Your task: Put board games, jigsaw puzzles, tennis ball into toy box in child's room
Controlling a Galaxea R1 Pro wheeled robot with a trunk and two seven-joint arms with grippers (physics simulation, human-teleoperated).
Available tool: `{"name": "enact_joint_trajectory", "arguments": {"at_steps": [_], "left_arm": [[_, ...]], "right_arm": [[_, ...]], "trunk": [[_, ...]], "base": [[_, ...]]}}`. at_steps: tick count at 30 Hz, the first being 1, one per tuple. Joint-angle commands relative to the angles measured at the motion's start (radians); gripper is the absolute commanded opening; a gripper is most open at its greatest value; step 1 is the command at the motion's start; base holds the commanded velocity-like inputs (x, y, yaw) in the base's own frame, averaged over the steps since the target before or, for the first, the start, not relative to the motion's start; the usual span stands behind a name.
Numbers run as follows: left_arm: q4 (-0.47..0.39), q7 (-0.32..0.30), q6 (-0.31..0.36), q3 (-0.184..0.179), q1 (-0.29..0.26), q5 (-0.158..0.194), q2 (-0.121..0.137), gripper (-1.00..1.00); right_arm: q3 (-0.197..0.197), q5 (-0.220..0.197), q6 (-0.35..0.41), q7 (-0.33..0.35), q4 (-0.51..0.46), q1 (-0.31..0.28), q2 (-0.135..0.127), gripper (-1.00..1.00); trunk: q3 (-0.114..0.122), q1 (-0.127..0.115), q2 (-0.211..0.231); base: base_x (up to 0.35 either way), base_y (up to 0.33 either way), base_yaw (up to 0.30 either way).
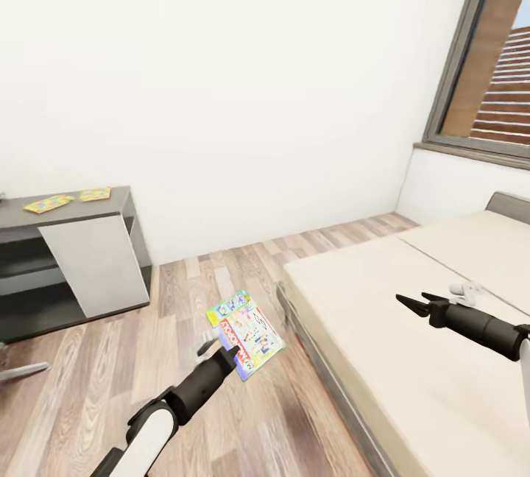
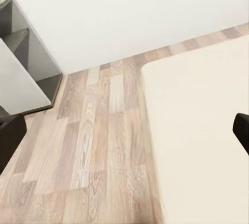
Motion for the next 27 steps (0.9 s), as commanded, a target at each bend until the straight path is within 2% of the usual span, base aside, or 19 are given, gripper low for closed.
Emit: {"name": "enact_joint_trajectory", "arguments": {"at_steps": [1, 21, 27], "left_arm": [[-0.002, 0.01, 0.001, -0.002, -0.001, 0.009, 0.001, -1.0], [-0.001, 0.01, 0.001, -0.002, -0.001, 0.009, 0.005, -1.0], [-0.001, 0.01, 0.001, -0.002, -0.001, 0.009, 0.006, -1.0]], "right_arm": [[-0.002, 0.01, 0.004, 0.01, -0.001, -0.001, 0.0, 1.0], [-0.002, 0.01, 0.003, 0.01, -0.002, -0.001, 0.0, 1.0], [-0.002, 0.01, 0.004, 0.01, -0.003, -0.001, 0.0, 1.0]], "trunk": [[0.002, -0.004, 0.007], [0.065, -0.081, 0.147], [0.084, -0.104, 0.189]], "base": [[0.0, 0.0, 0.295], [0.0, 0.0, 0.295], [0.0, 0.0, 0.204]]}}
